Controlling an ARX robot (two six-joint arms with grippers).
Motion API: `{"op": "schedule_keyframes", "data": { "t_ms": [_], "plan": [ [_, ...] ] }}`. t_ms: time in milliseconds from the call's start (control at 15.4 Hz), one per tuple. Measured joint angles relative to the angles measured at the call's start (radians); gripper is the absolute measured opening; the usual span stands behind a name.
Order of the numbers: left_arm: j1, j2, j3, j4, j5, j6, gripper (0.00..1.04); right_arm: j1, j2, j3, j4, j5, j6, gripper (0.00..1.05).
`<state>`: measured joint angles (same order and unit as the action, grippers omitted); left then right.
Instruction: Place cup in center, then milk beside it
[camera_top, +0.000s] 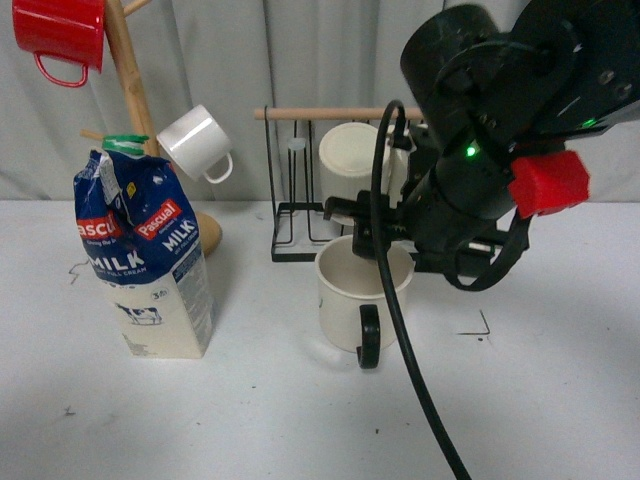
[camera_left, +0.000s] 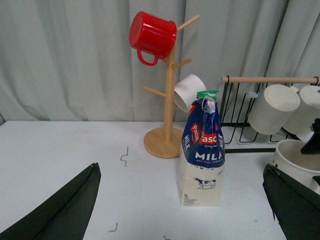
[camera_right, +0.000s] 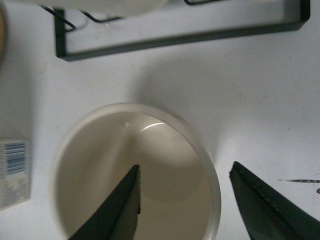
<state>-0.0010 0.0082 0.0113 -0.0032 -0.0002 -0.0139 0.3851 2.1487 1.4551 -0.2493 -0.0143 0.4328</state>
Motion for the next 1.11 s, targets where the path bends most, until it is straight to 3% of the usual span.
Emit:
{"op": "schedule_keyframes", "data": {
  "t_ms": [195,260,326,391,521,781,1107],
  "plan": [
    [0.0,0.0,0.0,0.0,0.0,0.0,0.98,-0.03,-0.187,-0.134,0.196,-0.082,-0.035,0.84],
    [0.0,0.0,0.0,0.0,0.0,0.0,0.98,-0.043,-0.316,-0.26,0.433,-0.047,-0.084,0.92],
    [0.0,0.0,0.0,0.0,0.001,0.0,0.98,-0.055,-0.423,-0.408,0.689,0.122,-0.187,0.81],
    [0.0,0.0,0.0,0.0,0.0,0.0,0.98,-0.084,-0.546,-0.572,0.859,0.227,-0.283,0.7],
    [0.0,0.0,0.0,0.0,0.0,0.0,0.98,-0.171,-0.798,-0.838,1.016,0.249,-0.381,0.48],
    [0.0,0.0,0.0,0.0,-0.001,0.0,0.98,-0.237,-0.99,-1.136,1.059,0.161,-0.428,0.02],
    [0.0,0.0,0.0,0.0,0.0,0.0,0.98,-0.31,-1.239,-1.315,1.01,0.09,-0.43,0.02]
  ]
}}
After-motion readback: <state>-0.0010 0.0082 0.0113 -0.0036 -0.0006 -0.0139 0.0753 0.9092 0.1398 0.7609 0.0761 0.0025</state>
